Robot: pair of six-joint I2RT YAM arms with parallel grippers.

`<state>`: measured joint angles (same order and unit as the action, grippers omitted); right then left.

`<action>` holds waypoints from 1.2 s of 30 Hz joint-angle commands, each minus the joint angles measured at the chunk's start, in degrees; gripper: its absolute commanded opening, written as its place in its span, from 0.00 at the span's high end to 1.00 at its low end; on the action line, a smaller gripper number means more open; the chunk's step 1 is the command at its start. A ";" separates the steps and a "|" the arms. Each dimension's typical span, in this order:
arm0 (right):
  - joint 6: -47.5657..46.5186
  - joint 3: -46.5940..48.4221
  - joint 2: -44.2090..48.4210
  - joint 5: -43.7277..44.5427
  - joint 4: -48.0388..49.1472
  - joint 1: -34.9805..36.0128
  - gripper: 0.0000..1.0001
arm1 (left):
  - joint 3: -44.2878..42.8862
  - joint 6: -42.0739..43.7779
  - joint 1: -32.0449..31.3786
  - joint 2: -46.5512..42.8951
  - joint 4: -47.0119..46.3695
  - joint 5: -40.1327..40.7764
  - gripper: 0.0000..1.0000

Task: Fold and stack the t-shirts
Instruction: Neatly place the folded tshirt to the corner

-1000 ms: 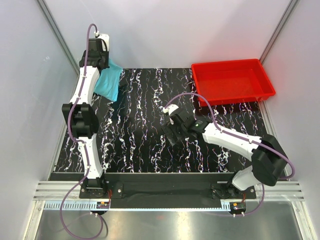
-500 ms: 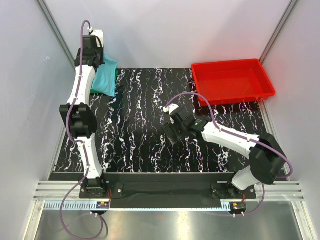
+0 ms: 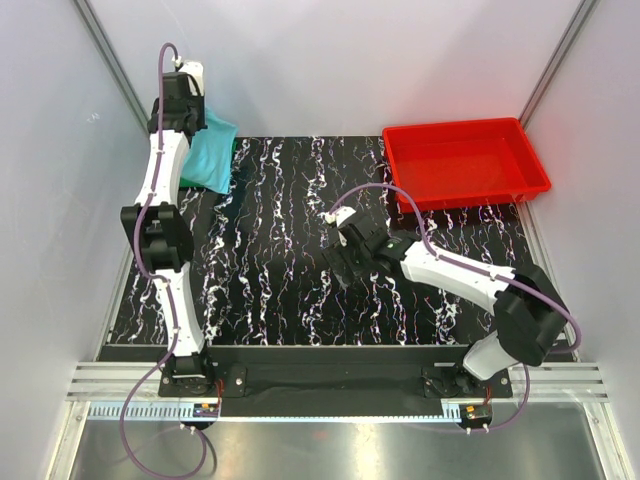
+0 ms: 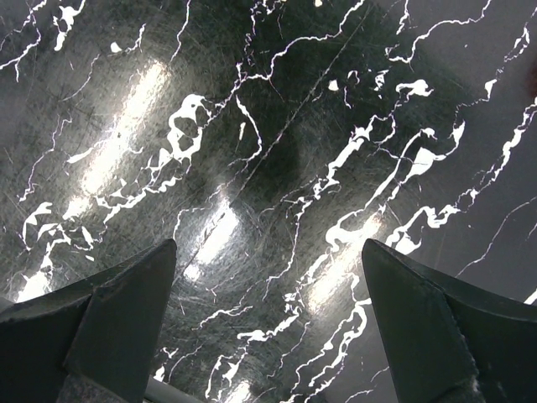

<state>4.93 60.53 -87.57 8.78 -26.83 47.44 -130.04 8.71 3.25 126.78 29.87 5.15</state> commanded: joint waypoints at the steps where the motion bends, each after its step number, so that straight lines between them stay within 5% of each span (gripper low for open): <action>1: -0.09 2.83 -1.20 -1.04 1.08 -0.77 0.00 | -4.17 -0.53 0.88 1.27 -5.26 -1.63 1.00; 22: -1.15 11.10 -10.07 -2.89 -2.00 -3.05 0.00 | -9.00 -4.14 5.80 10.93 -8.68 -6.73 1.00; 29: 0.08 15.66 -13.85 -3.41 -4.46 -3.23 0.00 | -9.53 -6.24 7.03 14.54 -13.25 -2.87 1.00; 36: 2.45 19.80 -16.14 -3.86 -8.23 -3.76 0.00 | -9.97 -8.18 8.97 19.20 -17.30 10.82 0.52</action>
<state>5.48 76.97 -103.59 5.89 -32.73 44.45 -136.79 2.02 11.35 144.77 18.41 6.31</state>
